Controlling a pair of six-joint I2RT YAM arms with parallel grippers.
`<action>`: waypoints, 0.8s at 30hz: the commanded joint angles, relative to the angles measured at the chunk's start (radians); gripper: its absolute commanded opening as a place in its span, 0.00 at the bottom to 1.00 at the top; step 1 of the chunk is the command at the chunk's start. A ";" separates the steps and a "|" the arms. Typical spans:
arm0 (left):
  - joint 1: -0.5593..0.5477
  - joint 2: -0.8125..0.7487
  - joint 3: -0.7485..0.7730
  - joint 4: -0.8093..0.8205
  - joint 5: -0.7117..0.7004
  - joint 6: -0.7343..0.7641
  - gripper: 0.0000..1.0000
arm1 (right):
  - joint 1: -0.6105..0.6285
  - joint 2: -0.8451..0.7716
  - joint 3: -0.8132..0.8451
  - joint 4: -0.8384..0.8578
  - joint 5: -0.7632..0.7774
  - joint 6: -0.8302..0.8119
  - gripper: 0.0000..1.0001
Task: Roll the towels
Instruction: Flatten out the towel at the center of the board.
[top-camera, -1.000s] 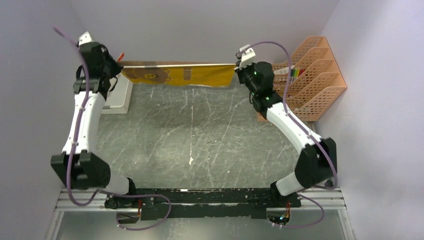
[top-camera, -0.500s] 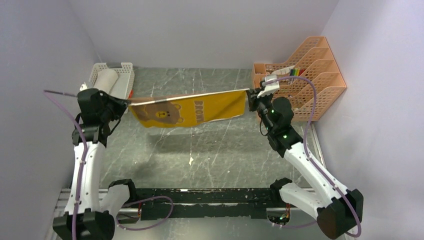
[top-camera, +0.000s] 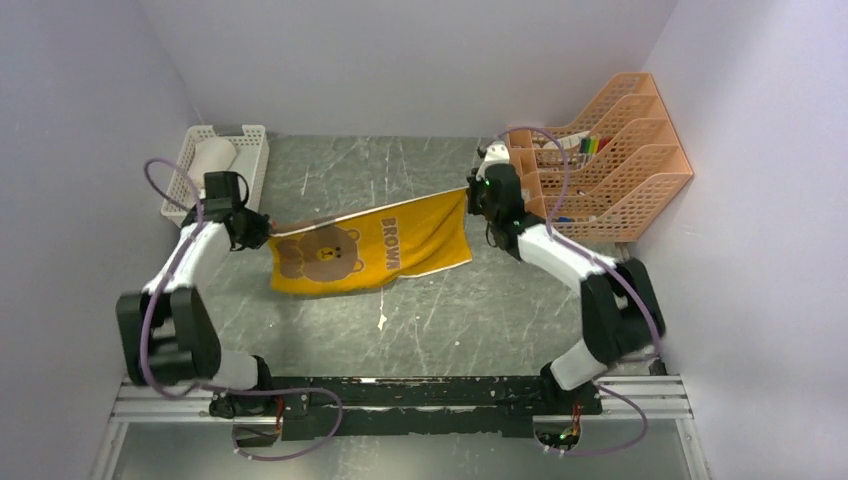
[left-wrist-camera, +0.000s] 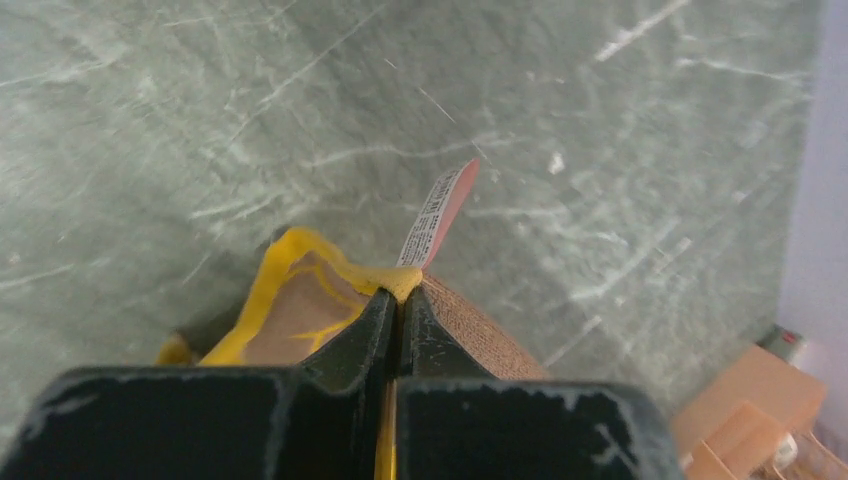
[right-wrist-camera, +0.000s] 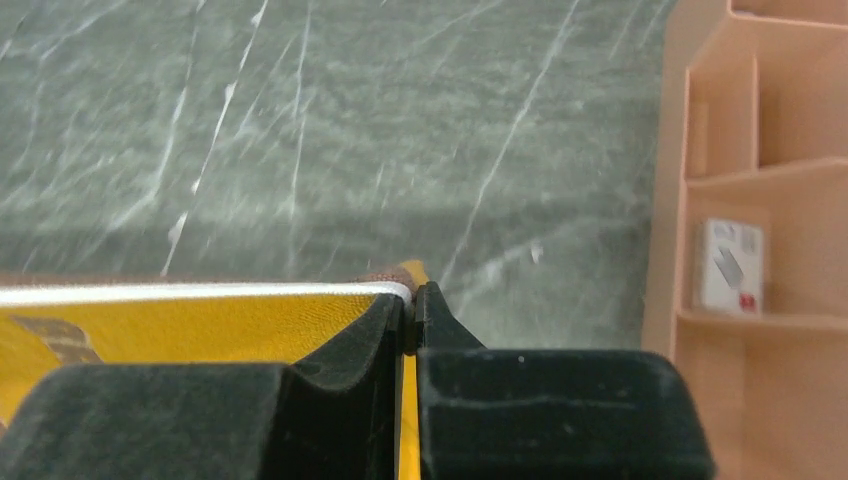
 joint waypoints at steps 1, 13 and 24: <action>-0.040 0.235 0.115 0.141 -0.157 -0.062 0.07 | -0.075 0.241 0.219 -0.014 0.002 0.055 0.00; -0.082 0.904 0.870 0.128 -0.118 0.073 0.07 | -0.198 0.778 0.749 -0.134 -0.126 0.002 0.00; -0.082 0.997 1.135 0.251 0.044 0.271 0.98 | -0.233 0.780 0.824 -0.083 -0.211 -0.053 0.88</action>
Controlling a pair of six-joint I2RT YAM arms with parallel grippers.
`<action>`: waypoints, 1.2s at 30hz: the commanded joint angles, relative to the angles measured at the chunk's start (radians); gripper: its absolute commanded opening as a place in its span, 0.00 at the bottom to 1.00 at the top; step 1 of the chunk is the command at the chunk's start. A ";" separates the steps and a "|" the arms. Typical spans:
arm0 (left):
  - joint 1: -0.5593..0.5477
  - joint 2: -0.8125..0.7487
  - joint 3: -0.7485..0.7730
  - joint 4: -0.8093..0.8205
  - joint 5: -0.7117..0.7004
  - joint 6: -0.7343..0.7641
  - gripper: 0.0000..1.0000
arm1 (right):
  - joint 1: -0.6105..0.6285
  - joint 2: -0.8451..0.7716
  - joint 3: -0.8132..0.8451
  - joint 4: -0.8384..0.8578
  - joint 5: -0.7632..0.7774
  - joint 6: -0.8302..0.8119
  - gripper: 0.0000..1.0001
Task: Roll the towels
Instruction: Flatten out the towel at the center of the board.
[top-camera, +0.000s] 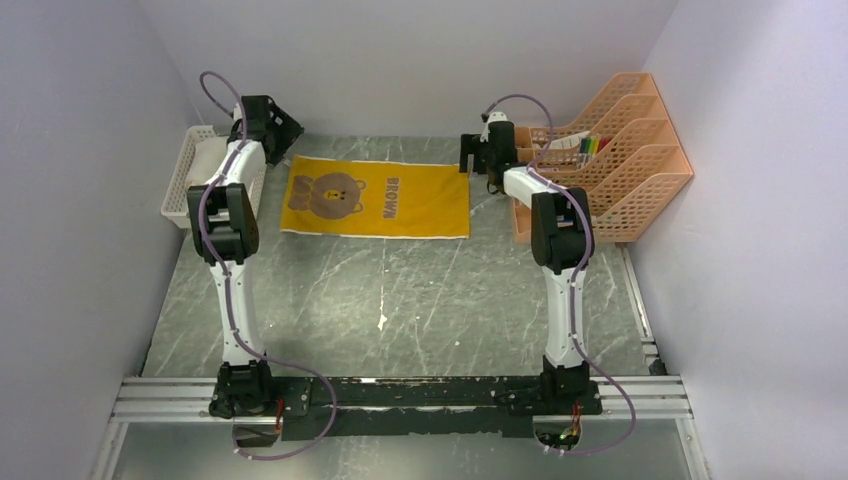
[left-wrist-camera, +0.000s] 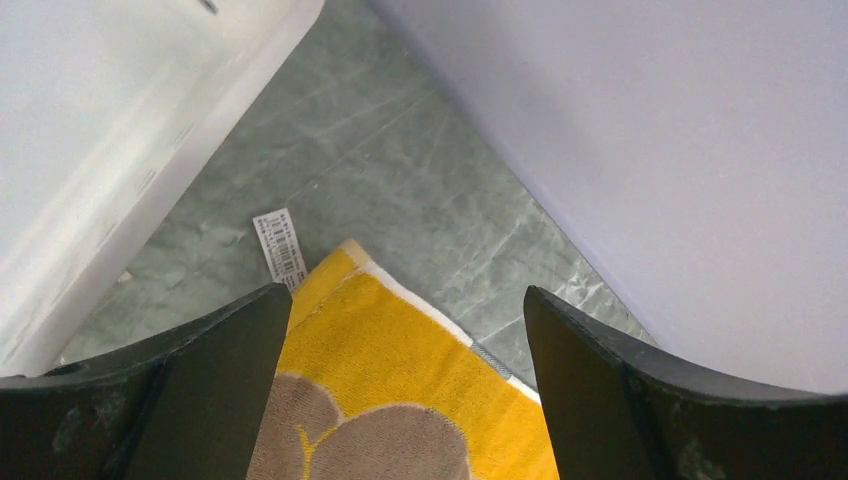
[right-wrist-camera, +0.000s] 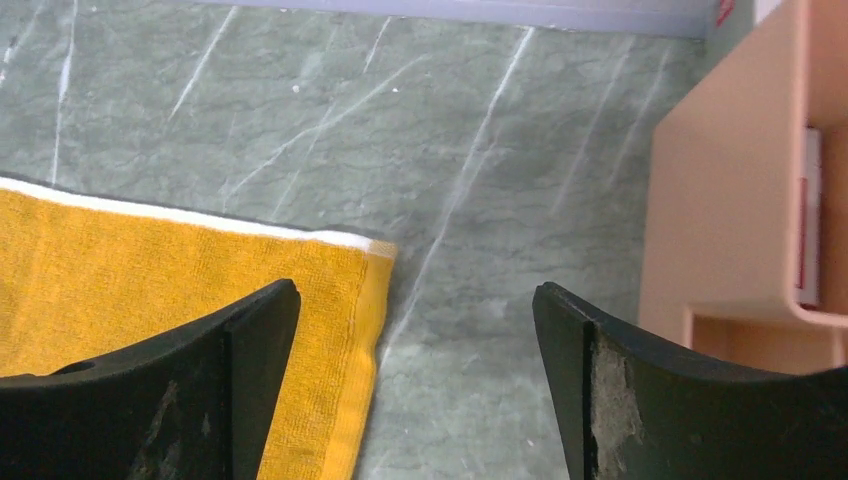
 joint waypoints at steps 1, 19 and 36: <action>0.009 -0.090 -0.012 0.108 0.066 0.141 0.98 | -0.007 -0.112 -0.071 0.094 -0.026 -0.027 0.89; -0.087 -0.612 -0.837 0.364 0.194 0.340 0.71 | 0.119 -0.379 -0.571 0.162 -0.250 0.125 0.00; -0.085 -0.708 -0.968 0.396 0.078 0.311 0.55 | 0.108 -0.464 -0.877 0.099 -0.095 0.244 0.00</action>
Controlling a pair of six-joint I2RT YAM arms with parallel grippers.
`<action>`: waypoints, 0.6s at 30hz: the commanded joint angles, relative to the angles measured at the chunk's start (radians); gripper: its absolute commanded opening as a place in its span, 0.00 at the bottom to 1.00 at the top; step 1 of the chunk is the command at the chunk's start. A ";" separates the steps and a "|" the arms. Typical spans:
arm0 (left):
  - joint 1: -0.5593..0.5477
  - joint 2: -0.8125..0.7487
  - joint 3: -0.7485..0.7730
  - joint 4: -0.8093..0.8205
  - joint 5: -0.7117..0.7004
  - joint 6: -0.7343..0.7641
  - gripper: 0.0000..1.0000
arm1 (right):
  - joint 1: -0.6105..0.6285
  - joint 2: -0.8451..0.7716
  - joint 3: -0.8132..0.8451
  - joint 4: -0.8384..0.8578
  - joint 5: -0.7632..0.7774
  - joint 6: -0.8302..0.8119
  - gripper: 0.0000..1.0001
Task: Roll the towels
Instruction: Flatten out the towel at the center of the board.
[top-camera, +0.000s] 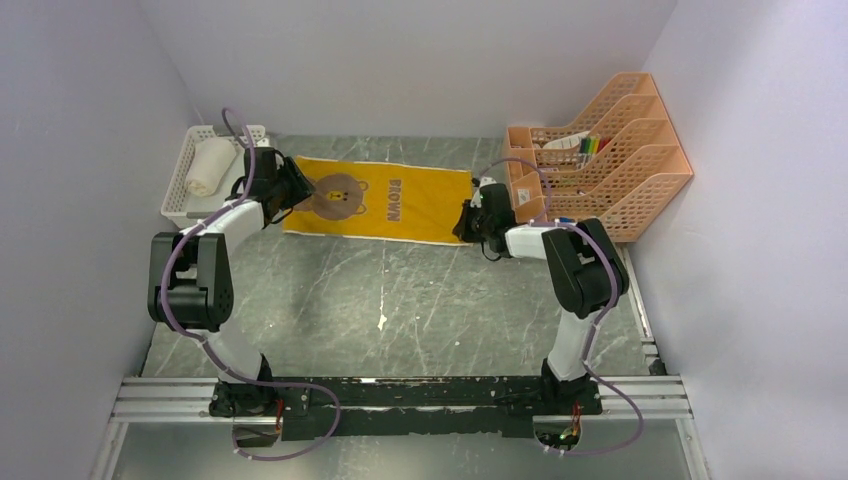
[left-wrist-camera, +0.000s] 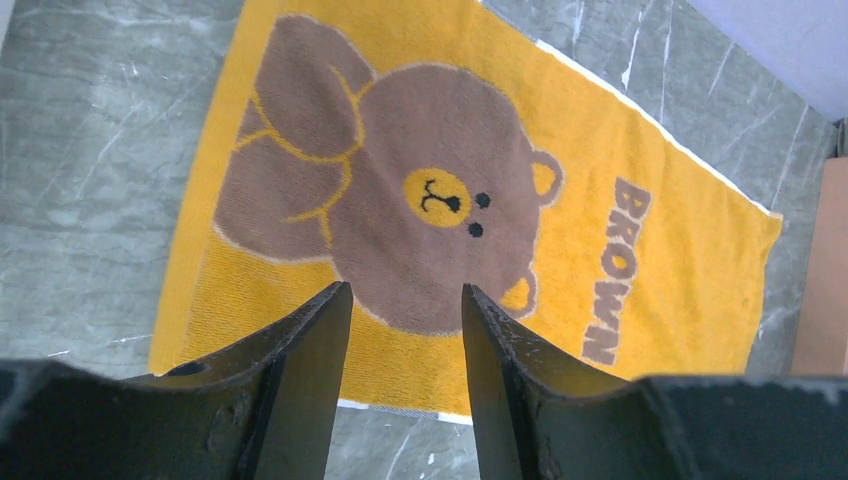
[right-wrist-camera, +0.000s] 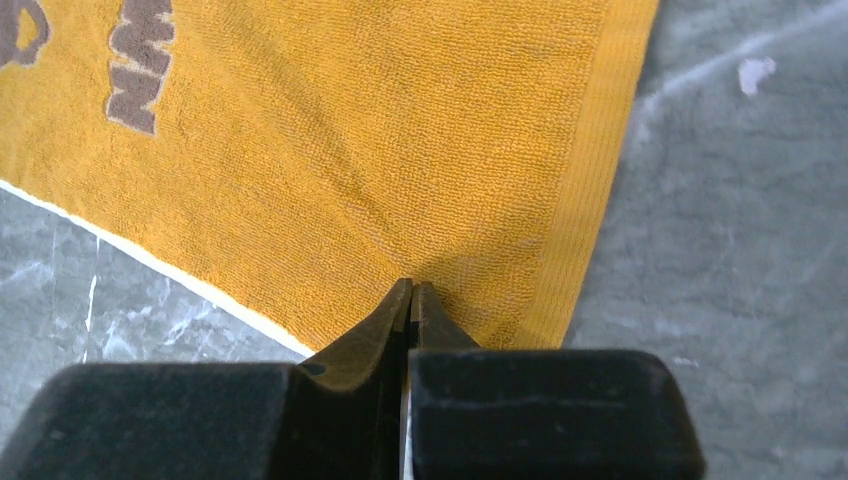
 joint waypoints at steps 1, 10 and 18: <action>0.005 -0.025 0.008 0.028 -0.053 0.003 0.55 | -0.031 -0.015 -0.079 -0.105 0.073 0.022 0.00; 0.006 -0.025 0.028 0.001 -0.103 0.029 0.55 | -0.081 -0.054 -0.120 -0.144 0.103 0.014 0.00; 0.030 0.045 0.132 -0.023 -0.041 0.208 0.64 | -0.084 -0.091 -0.049 -0.114 -0.011 -0.030 0.23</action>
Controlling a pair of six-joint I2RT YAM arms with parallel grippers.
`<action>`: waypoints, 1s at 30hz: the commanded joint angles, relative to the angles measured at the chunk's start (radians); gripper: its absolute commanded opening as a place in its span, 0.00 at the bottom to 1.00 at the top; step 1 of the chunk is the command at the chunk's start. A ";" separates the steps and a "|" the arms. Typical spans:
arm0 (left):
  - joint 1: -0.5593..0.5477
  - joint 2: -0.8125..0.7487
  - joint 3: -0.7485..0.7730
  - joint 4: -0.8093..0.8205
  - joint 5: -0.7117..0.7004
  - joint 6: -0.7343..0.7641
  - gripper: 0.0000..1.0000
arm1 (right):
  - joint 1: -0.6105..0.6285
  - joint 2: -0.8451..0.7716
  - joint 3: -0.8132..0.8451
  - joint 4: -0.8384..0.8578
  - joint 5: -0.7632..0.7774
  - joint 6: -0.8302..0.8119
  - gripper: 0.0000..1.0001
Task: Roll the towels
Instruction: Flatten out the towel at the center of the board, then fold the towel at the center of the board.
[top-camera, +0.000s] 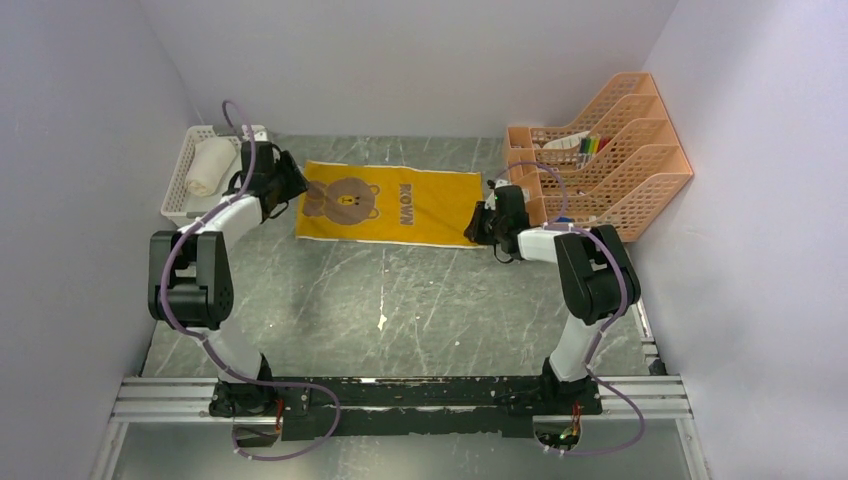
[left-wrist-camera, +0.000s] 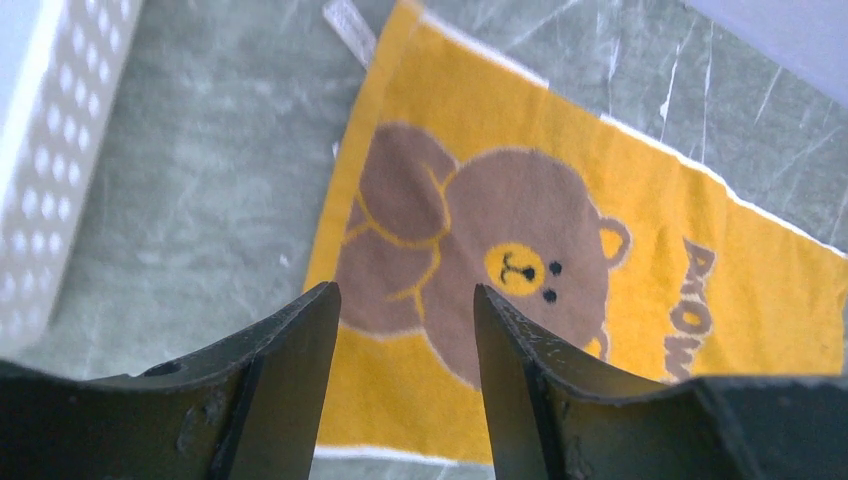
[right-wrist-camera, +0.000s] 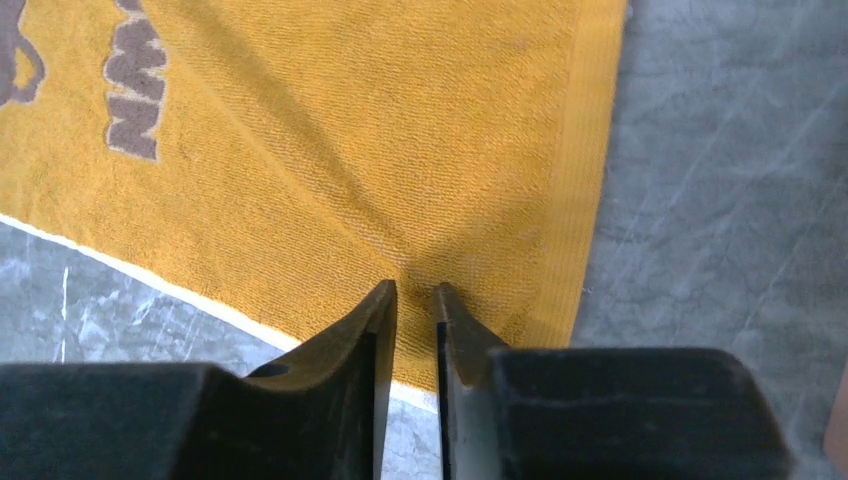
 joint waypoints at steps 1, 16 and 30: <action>0.019 0.070 0.161 -0.048 0.048 0.222 0.66 | -0.013 -0.019 0.057 -0.104 -0.024 -0.054 0.29; 0.099 0.599 0.902 -0.398 0.380 0.594 0.77 | -0.050 -0.067 0.312 -0.107 -0.051 -0.049 0.62; 0.133 0.732 0.958 -0.280 0.396 0.541 0.70 | -0.052 -0.027 0.359 -0.113 -0.144 -0.038 0.63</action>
